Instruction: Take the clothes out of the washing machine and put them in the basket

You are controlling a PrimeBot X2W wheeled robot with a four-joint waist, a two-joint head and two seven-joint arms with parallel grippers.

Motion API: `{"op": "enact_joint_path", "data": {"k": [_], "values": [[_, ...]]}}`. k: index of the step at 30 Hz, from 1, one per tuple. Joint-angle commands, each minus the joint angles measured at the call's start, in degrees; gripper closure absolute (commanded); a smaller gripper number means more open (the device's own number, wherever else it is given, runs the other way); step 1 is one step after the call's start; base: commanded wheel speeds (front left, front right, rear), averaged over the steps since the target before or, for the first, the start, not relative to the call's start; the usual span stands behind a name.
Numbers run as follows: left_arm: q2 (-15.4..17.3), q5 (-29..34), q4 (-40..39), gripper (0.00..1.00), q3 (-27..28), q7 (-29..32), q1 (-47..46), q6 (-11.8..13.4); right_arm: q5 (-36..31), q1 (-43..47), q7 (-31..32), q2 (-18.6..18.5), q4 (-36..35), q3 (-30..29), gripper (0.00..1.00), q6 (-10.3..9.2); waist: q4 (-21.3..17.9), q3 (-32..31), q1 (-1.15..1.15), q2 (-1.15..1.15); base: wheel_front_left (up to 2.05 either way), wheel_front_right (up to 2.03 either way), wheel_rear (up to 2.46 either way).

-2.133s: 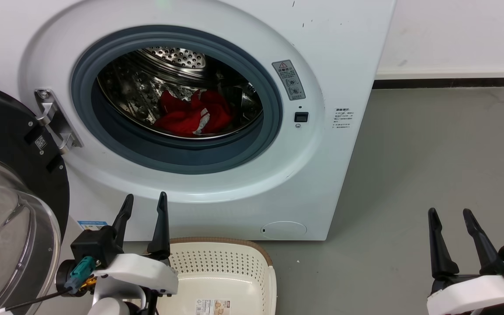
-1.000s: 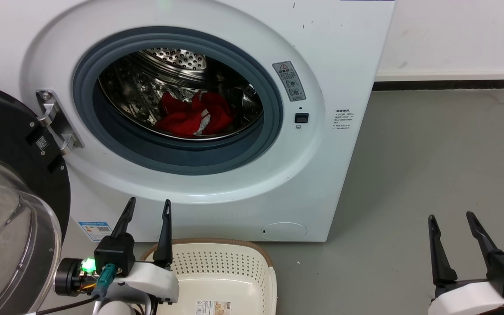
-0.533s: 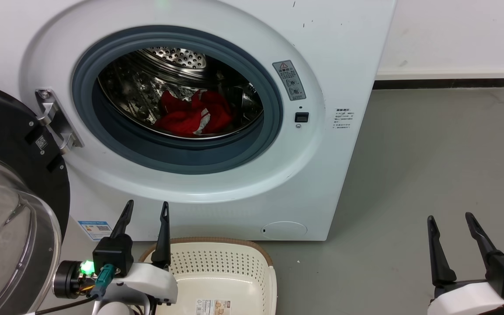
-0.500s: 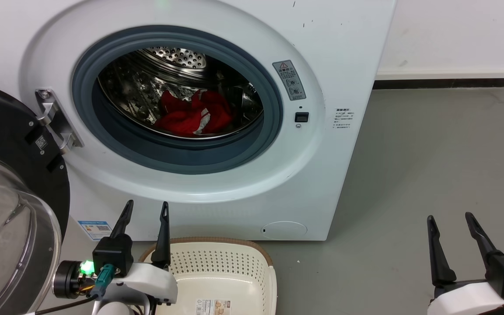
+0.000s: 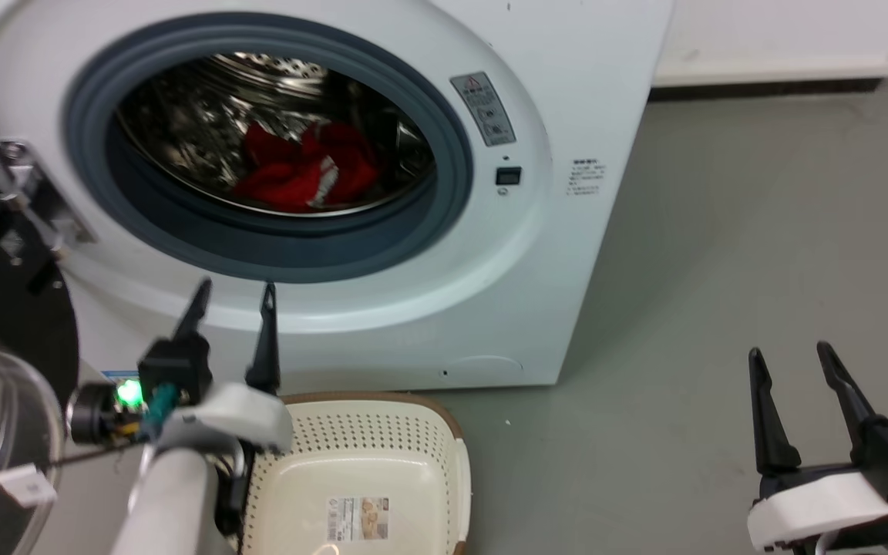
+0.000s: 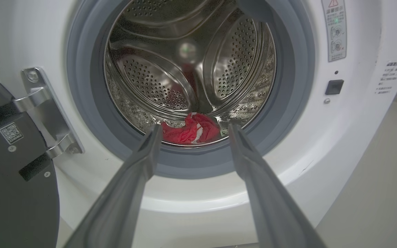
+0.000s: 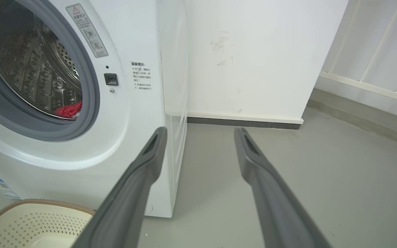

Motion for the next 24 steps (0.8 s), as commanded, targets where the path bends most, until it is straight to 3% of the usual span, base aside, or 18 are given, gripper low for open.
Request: {"op": "enact_joint_path", "data": {"k": [1, 14, 24], "values": [[1.1, -0.2, 1.2, 0.0, 0.3, 0.1, -3.5, -0.4, 0.3, -1.7, -0.5, -0.2, -0.1, 0.2, 0.0, -0.04, -2.4, 3.1, 0.0, 0.0, 0.0, 0.0, 0.0], [10.1, 1.3, 10.5, 0.0, 0.7, 8.7, -26.7, -2.8, 4.3, -9.5, -5.9, -0.1, 5.5, 1.8, 0.0, -0.04, -11.8, 19.0, 0.0, 0.0, 0.0, 0.0, 0.0], [19.4, 3.2, 16.8, 0.0, -0.1, 19.2, -41.6, -4.6, 8.9, -15.9, -7.8, -0.1, 11.0, 5.2, 0.0, -0.04, -17.8, 28.9, 0.0, 0.0, 0.0, 0.0, 0.0]]}}
